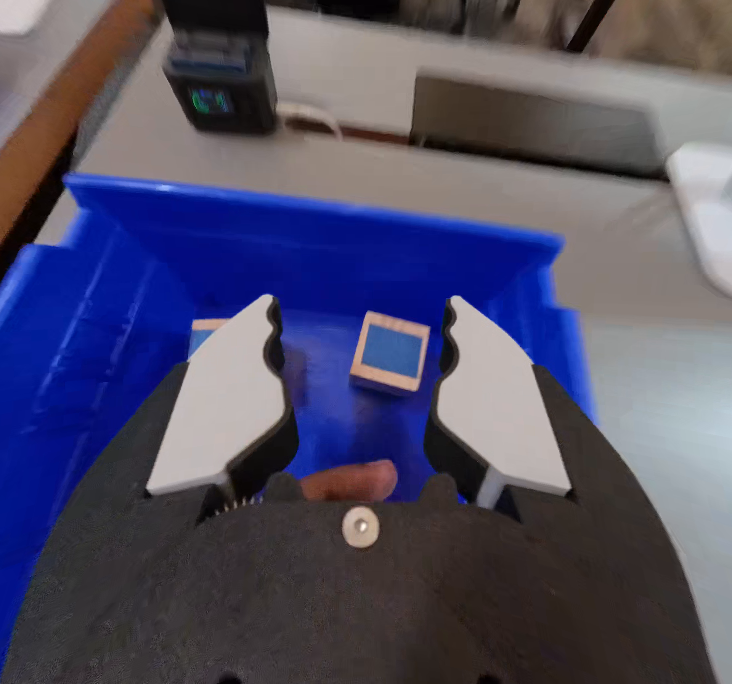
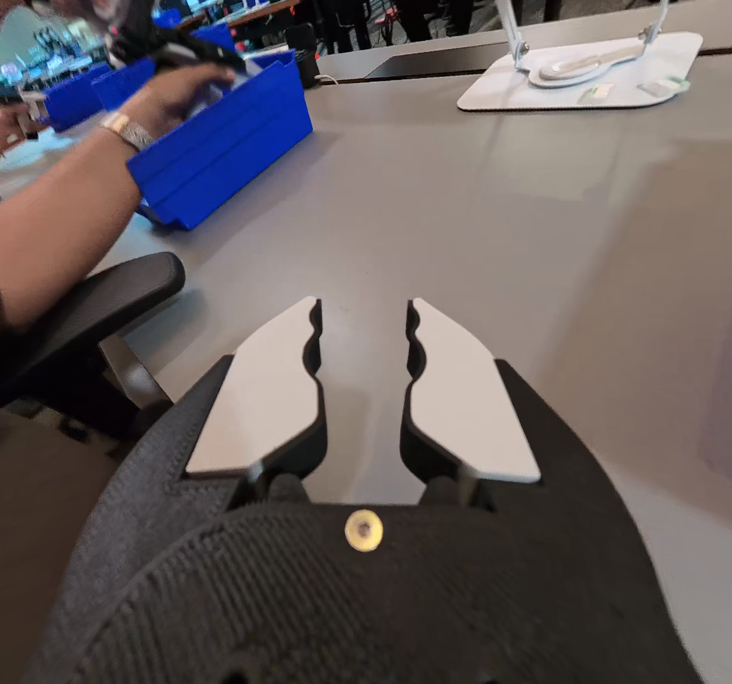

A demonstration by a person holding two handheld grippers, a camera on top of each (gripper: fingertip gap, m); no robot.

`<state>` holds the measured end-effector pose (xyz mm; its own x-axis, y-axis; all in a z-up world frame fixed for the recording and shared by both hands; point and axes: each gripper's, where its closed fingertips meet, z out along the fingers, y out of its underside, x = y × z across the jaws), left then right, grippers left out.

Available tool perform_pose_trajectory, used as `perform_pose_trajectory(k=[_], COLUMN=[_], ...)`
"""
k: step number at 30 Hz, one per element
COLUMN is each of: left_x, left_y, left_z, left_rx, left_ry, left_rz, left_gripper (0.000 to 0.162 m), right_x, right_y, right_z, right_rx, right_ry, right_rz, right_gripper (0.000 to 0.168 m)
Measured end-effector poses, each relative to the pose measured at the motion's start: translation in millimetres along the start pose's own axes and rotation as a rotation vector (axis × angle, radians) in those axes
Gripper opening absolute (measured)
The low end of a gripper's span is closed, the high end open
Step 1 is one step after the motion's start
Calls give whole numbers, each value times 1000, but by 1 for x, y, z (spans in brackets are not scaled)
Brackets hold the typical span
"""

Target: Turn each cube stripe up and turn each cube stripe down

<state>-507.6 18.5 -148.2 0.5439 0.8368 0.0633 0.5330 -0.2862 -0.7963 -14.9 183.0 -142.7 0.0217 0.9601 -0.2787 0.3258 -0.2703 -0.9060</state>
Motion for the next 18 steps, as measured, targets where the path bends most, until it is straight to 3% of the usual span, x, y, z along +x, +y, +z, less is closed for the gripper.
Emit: perform_pose_trajectory(k=[3,5,8,12,14,18], left_x=[-8,2,3,7,16,15], left_y=[28,26,28,22,22,50], left_z=[22,24,23,13,9,18], left_rx=[-152,-123,-140,-105,-99,-201], left_ry=[-84,-18,3,49,121,111], left_rz=[120,122,80,46,48,87], left_gripper=[76,59,57,62,76,78], right_x=[5,7,7,2,-1,-5], right_y=[2,4,8,9,8,8], right_z=[-1,1,5,10,11,12], right_rx=[15,11,-7,-29,-31,-36], right_ry=[0,-4,-7,-37,-50,-89], right_rz=[111,142,132,100,93,123], right_gripper=[41,41,41,40,39,39])
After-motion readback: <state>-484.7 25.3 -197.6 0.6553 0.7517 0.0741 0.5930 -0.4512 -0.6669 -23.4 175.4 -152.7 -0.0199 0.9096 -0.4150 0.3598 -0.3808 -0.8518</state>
